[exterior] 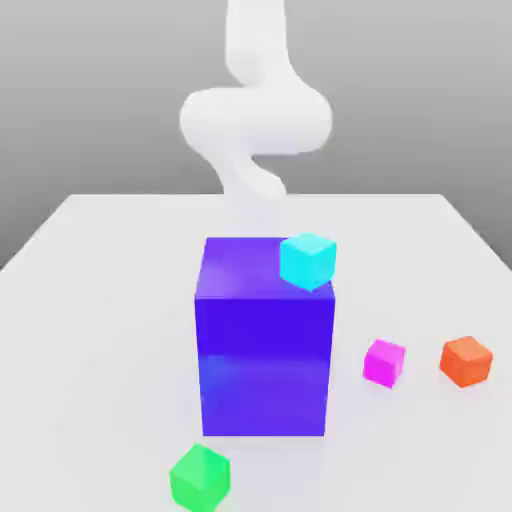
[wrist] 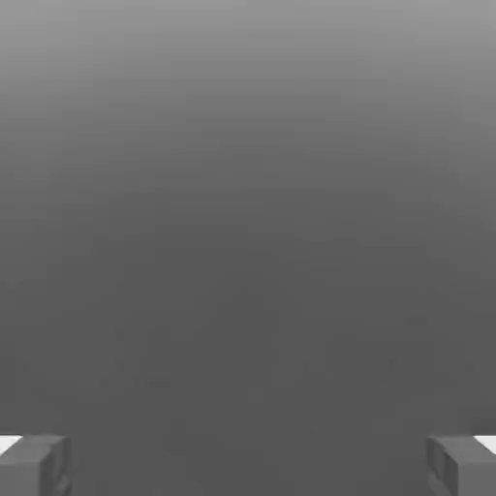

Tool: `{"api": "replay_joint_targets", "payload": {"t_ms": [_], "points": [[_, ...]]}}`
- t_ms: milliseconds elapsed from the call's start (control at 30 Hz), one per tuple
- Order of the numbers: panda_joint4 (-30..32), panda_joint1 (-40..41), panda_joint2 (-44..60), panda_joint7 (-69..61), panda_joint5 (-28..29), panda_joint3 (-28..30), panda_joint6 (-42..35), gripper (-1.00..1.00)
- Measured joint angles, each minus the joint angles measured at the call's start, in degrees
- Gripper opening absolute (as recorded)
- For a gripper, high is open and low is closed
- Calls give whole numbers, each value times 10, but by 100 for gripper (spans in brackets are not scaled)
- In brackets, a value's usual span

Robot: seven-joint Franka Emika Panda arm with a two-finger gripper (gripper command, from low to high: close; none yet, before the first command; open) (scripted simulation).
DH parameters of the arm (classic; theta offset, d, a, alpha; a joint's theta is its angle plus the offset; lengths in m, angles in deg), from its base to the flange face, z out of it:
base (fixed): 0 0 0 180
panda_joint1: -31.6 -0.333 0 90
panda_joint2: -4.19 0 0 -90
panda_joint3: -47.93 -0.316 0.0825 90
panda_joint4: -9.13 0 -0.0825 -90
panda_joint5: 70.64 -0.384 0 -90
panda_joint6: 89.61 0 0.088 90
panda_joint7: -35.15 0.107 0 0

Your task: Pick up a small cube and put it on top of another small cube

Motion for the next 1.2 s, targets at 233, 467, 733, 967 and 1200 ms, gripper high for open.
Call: {"api": "replay_joint_targets", "payload": {"t_ms": [233,467,733,967,1200], "points": [[121,-94,125,-79,-28,-25,105,0],[248,-188,260,-154,-46,-65,216,0],[327,-260,468,-147,36,-78,379,0],[311,-336,563,-128,59,1,458,-100],[316,-318,532,-135,53,-19,432,-100]]}}
